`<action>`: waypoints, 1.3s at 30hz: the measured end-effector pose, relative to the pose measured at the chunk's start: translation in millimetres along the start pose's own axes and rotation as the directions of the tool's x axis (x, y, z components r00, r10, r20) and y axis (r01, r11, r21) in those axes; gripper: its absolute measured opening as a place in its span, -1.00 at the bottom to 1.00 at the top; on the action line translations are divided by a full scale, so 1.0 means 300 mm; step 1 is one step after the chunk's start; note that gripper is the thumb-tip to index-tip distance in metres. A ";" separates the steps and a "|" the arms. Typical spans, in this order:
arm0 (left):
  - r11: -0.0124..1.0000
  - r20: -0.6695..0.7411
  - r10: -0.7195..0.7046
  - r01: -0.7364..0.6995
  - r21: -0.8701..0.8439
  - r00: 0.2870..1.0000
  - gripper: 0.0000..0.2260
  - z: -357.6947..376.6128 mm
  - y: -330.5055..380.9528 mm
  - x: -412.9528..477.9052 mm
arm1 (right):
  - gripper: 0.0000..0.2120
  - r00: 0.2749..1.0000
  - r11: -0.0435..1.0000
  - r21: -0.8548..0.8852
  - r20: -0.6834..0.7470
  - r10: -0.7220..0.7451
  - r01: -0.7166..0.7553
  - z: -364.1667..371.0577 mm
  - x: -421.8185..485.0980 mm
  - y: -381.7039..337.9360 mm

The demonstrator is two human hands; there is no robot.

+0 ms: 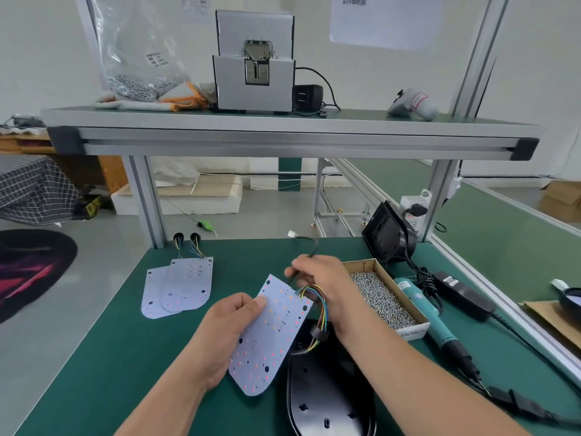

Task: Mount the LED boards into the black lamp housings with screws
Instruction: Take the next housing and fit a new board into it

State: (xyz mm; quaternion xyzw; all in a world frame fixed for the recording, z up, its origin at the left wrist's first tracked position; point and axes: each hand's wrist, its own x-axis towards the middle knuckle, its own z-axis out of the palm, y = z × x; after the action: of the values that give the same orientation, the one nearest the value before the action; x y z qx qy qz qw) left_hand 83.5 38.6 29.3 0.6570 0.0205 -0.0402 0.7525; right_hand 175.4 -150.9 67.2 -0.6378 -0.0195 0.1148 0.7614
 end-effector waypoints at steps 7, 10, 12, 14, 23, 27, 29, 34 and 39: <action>1.000 -0.083 0.018 -0.019 -0.012 0.996 -0.62 -0.012 -0.010 0.015 | -0.59 0.973 0.990 -0.124 -0.215 -0.089 0.063 -0.137 0.064 -0.054; 0.990 -0.125 0.034 -0.050 -0.130 0.992 -0.63 -0.008 -0.017 0.018 | -0.77 0.988 0.930 -0.367 -0.143 -0.059 0.003 -0.196 0.072 -0.068; 0.983 -0.144 0.044 -0.069 -0.170 0.989 -0.62 -0.008 -0.018 0.021 | -0.80 0.995 0.750 -0.661 -0.058 -0.078 0.020 -0.233 0.070 -0.076; 0.983 -0.164 0.054 -0.081 -0.167 0.985 -0.62 -0.012 -0.019 0.027 | -0.85 0.989 0.424 -0.902 0.012 -0.146 0.074 -0.262 0.068 -0.079; 0.979 -0.318 0.057 -0.116 -0.168 0.946 -0.65 -0.035 -0.034 0.043 | -0.90 0.888 0.059 -0.996 0.027 -0.458 0.061 -0.454 0.093 -0.058; 0.984 -0.295 0.052 -0.100 -0.151 0.954 -0.61 -0.012 -0.036 0.043 | -0.93 0.819 0.097 -0.988 0.040 -0.572 0.116 -0.477 0.070 -0.046; 0.989 -0.275 0.052 -0.088 -0.120 0.960 -0.59 -0.003 -0.037 0.043 | -0.90 0.770 0.167 -0.970 0.029 -0.638 0.175 -0.457 0.042 -0.048; 0.993 -0.164 -0.015 -0.005 -0.119 0.986 -0.61 0.011 -0.038 0.038 | -0.86 0.768 0.392 -0.869 -0.021 -0.640 0.303 -0.349 -0.090 -0.070; 0.980 -0.047 -0.076 0.066 -0.189 0.996 -0.69 0.010 -0.034 0.029 | -0.89 0.890 0.811 -0.461 -0.090 -0.447 0.360 -0.262 -0.226 -0.049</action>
State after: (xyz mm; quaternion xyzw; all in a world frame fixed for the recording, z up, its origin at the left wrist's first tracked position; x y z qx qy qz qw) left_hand 91.2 33.9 18.9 0.5831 0.0682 -0.0471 0.8082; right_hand 125.5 -242.7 74.8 -0.7794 -0.1058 -0.1199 0.6058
